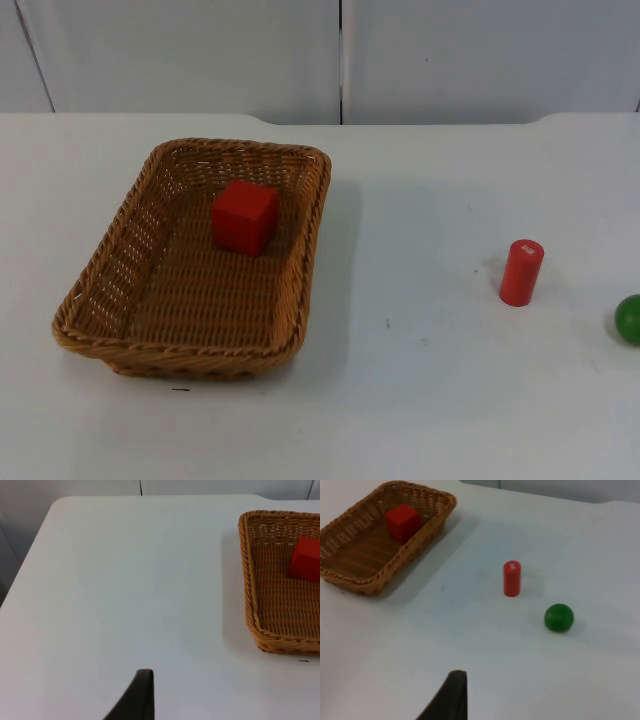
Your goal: Pick up the basket with the left hand and place the object to the left of the red cylinder into the basket with the right hand.
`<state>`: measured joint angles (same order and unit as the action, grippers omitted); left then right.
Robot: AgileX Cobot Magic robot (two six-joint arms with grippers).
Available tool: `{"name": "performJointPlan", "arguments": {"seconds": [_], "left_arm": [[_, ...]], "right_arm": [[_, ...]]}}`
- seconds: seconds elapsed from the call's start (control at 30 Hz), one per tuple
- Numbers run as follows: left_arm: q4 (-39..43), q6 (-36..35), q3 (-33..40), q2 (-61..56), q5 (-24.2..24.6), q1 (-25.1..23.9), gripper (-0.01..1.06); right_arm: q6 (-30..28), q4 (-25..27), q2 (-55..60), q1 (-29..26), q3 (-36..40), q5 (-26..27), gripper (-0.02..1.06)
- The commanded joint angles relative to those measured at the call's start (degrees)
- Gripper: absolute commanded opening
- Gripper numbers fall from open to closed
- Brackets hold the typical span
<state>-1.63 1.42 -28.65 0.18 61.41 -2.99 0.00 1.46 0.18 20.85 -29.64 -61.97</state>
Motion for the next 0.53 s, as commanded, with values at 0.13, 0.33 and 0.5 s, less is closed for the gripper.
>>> {"name": "performJointPlan", "arguments": {"seconds": [0.13, 0.33, 0.5], "left_arm": [[-0.32, 0.01, 0.3, -0.18, 0.15, 0.28, 1.05], [-0.32, 0.01, 0.3, -0.18, 0.15, 0.28, 1.05], [-0.32, 0.01, 0.3, -0.18, 0.15, 0.28, 1.05]], "right_arm": [[-0.41, 0.21, -0.18, -9.1, 0.06, 0.35, 1.05], [-0.41, 0.21, -0.18, -15.58, 0.06, 0.35, 1.05], [-0.41, 0.21, -0.18, -19.56, 0.06, 0.35, 1.05]]}}
